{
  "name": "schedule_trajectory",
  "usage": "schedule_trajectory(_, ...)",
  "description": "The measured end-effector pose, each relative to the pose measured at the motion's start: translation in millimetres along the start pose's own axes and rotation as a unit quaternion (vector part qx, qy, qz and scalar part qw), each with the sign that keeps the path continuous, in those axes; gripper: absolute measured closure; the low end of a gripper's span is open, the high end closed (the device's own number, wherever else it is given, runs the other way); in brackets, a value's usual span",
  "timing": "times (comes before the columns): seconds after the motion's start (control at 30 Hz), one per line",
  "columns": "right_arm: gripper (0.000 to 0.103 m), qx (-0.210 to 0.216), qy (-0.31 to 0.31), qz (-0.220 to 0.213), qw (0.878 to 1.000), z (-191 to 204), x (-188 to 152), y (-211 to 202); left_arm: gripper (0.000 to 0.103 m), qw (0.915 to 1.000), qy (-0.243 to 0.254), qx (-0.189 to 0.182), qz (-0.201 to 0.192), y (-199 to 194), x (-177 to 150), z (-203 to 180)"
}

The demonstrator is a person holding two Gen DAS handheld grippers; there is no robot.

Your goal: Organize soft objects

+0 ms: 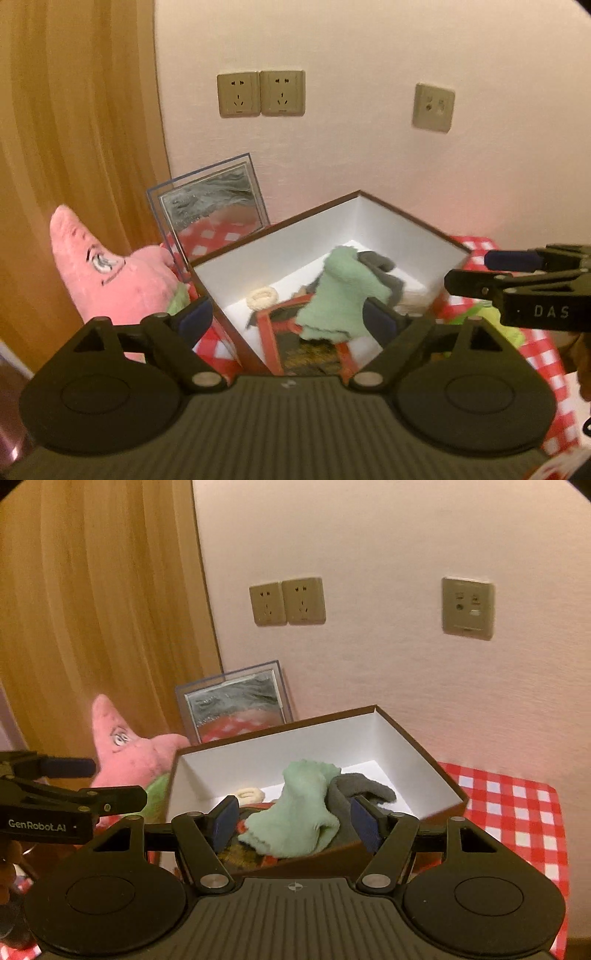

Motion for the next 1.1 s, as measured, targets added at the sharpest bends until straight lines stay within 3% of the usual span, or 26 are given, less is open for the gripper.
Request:
schedule_trajectory(0.13, 0.036, 0.003, 0.011, -0.009, 1.000, 4, -8, -36, 0.016, 0.9999, -0.016, 0.002, -0.004, -32, -11, -4)
schedule_trajectory(0.5, 0.036, 0.040, -0.001, -0.015, 0.999, 9, -47, -122, 0.016, 0.9971, -0.047, 0.057, -0.014, -122, -71, -41)
schedule_trajectory(0.83, 0.036, 0.112, -0.024, -0.009, 0.993, -9, -98, -193, 0.016, 0.9873, -0.088, 0.132, -0.017, -199, -152, -108)
schedule_trajectory(1.1, 0.036, 0.137, -0.030, 0.010, 0.990, -21, -131, -243, 0.016, 0.9820, -0.115, 0.150, -0.011, -243, -198, -157)
Point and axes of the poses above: each gripper's, at about its wrist camera, not at the fingertips, and y roughly the way its jaws point, z to its left, x to its top, the point moved 8 cm from there along y, roughly the way its jaws point, and after that the axes turned 15 degrees about -y, right-handed, at the moved point
